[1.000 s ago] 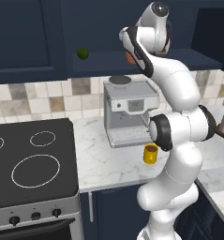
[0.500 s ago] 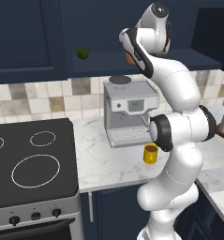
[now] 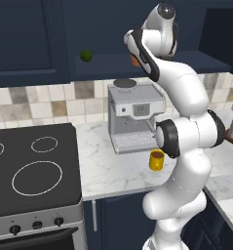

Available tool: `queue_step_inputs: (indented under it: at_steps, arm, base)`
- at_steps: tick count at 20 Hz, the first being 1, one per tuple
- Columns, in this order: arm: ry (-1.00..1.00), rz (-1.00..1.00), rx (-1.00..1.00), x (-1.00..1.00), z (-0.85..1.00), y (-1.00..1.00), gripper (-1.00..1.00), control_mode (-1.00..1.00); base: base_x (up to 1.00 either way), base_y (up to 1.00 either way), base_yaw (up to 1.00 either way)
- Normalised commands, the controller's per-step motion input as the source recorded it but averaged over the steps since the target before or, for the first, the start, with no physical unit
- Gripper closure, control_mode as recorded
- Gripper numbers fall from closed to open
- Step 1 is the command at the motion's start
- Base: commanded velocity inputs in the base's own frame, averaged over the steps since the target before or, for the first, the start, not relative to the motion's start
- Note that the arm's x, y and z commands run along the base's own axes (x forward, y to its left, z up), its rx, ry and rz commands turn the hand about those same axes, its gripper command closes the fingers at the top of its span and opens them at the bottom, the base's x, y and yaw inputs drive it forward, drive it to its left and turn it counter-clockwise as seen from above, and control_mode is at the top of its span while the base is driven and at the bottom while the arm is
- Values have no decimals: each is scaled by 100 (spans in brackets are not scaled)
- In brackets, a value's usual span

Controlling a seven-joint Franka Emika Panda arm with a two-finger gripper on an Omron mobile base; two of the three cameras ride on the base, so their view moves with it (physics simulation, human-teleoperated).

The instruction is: Pick the syrup bottle and honey bottle from the cabinet and place them next to the mug.

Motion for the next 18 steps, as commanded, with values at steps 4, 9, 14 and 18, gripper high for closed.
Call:
queue_step_inputs:
  at_steps: [4, 9, 14, 18]
  arm:
    - [0, 0, 0, -1, 0, 0, 100, -100]
    - [-2, 0, 0, -39, 0, 0, 100, -100]
    - [-7, 0, 0, -94, 0, 0, 100, -100]
    - [-9, 0, 0, -100, 0, 0, 100, -100]
  base:
    - [0, 0, 0]
    - [0, 0, 0]
    - [0, 0, 0]
    - [0, 0, 0]
